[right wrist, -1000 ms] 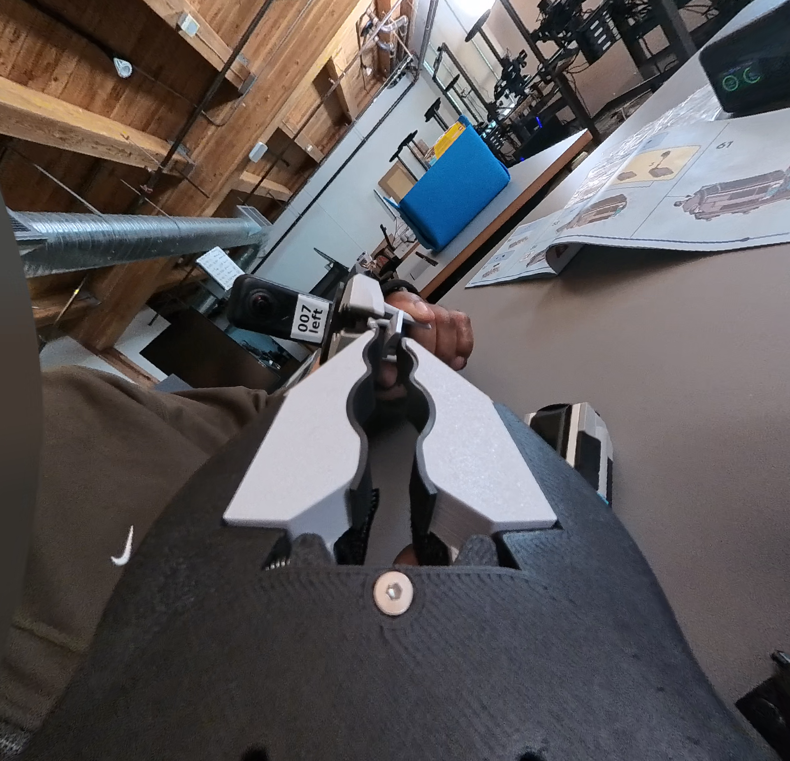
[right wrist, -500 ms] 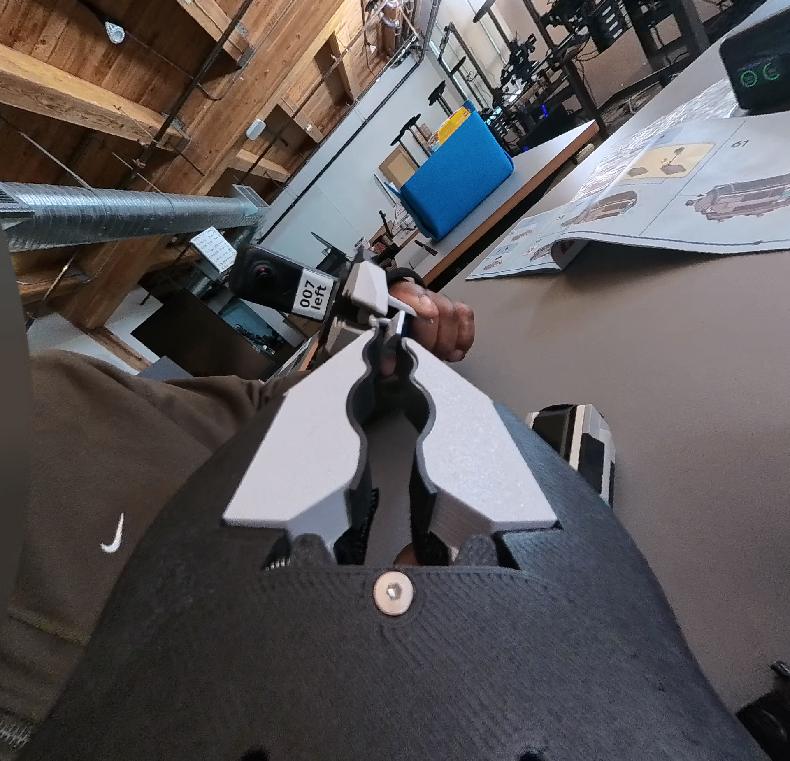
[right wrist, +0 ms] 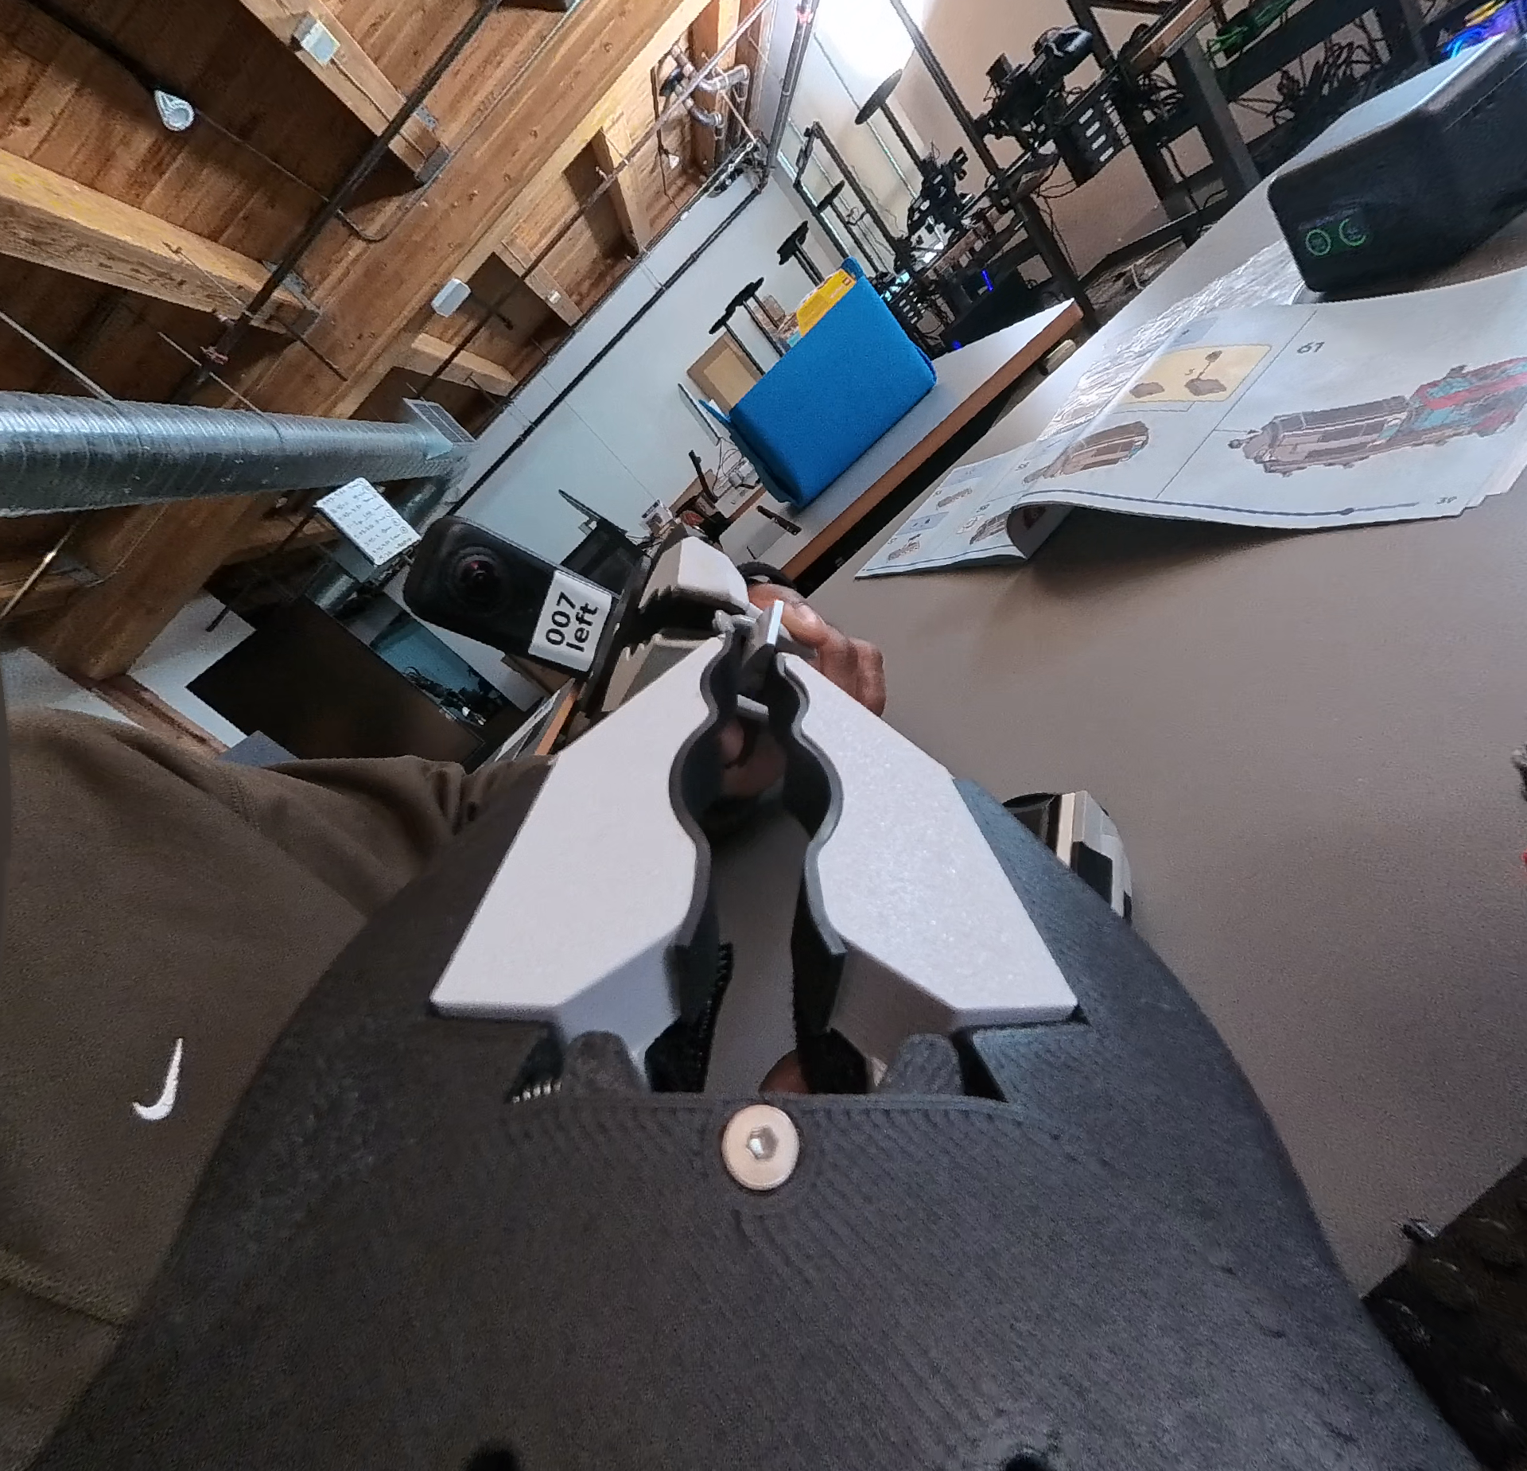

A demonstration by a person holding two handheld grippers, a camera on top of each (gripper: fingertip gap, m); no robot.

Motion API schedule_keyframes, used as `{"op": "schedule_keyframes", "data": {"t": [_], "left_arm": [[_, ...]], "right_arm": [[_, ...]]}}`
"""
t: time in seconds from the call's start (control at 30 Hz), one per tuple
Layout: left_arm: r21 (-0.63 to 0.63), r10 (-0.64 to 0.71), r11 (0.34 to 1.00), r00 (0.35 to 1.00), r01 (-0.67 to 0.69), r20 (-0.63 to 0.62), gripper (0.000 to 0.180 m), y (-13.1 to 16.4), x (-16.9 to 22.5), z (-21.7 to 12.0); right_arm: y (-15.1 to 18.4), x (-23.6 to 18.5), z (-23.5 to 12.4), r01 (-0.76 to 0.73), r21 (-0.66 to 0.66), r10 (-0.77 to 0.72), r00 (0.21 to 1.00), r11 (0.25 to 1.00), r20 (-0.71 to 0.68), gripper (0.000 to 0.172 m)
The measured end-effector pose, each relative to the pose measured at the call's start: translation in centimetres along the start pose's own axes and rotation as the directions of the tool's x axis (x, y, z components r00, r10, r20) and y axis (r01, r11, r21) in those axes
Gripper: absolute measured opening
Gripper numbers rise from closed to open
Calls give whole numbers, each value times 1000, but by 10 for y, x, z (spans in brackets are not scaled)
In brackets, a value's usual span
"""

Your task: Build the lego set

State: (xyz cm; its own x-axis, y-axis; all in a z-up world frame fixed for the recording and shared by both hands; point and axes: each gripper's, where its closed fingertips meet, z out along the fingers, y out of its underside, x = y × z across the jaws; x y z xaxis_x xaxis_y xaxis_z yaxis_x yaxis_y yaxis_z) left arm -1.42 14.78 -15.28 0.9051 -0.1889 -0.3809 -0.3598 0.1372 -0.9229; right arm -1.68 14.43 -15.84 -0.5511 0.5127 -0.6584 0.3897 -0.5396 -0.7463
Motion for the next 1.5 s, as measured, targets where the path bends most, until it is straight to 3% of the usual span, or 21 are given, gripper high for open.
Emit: {"op": "schedule_keyframes", "data": {"t": [0.57,1.5], "left_arm": [[3,89,996,981,-90,-171,8,-4,14,-16],[34,55,998,991,-52,-123,9,-9,12,-12]], "right_arm": [[14,-14,6,48,-89,-42,997,995,70,7],[9,-13,4,28,-53,-25,998,998,63,6]]}}
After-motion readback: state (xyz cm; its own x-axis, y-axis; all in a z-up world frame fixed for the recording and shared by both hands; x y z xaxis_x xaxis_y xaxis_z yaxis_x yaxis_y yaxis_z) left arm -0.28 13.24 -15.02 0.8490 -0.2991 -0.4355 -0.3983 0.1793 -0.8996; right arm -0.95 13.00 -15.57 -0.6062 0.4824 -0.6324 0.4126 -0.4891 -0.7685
